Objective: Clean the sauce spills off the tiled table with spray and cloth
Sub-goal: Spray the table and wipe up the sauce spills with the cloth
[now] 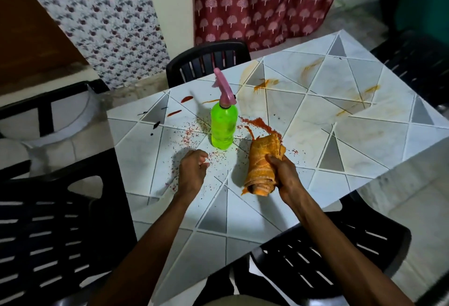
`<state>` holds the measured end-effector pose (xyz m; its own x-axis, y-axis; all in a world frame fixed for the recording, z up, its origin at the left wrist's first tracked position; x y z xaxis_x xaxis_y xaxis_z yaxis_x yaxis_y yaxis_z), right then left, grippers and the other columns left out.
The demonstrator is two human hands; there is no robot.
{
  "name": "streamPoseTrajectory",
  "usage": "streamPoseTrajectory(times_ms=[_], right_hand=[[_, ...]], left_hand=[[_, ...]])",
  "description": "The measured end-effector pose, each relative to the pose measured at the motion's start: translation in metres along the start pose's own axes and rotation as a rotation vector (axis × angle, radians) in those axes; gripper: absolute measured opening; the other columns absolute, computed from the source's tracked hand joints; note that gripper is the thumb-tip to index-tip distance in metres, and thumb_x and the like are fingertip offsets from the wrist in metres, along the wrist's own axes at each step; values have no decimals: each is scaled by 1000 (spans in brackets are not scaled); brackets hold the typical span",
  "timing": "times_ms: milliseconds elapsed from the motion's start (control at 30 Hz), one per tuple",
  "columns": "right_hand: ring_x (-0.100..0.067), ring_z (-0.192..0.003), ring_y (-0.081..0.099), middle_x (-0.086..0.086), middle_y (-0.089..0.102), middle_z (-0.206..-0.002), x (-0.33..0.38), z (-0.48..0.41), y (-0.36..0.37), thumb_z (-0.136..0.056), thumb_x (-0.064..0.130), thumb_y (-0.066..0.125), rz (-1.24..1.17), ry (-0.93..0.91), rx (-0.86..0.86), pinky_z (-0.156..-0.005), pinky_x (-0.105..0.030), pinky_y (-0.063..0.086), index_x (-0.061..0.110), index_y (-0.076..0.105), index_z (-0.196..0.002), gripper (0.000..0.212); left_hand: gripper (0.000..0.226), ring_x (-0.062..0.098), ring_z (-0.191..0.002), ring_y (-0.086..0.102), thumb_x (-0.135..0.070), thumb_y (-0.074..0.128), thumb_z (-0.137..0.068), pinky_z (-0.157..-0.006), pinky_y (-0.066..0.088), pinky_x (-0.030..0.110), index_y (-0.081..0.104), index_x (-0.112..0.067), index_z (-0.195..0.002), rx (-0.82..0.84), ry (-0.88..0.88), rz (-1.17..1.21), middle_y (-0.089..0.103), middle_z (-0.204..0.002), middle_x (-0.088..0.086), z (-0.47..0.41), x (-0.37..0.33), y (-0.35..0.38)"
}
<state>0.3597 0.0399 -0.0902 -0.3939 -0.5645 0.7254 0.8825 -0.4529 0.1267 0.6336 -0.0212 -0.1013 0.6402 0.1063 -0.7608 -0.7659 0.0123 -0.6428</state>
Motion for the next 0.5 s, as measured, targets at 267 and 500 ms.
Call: streamPoseTrajectory(times_ms=[267, 500], right_hand=[[-31, -98, 71, -10, 72, -111, 27, -23, 11, -93, 16, 67, -37, -53, -78, -77, -40, 59, 11, 57, -129, 38], [-33, -101, 71, -12, 71, -119, 46, -34, 7, -92, 19, 69, -60, -81, -117, -82, -43, 60, 11, 54, -135, 46]], left_hand=[[66, 12, -105, 54, -26, 88, -69, -88, 46, 25, 55, -22, -126, -4, 167, 159, 49, -119, -3, -63, -63, -15], [84, 22, -113, 51, -45, 88, -62, -82, 48, 37, 42, -24, -129, 33, 181, 151, 49, -124, -2, -83, -98, 5]])
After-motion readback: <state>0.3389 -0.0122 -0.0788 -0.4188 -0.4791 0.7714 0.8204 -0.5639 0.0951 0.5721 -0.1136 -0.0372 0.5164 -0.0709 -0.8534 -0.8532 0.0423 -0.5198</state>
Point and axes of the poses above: each hand's wrist, its own z-axis away from the middle knuckle, its own y-axis out of the palm, x = y × z, the point moved 8 cm from there along -z, towards the middle knuckle
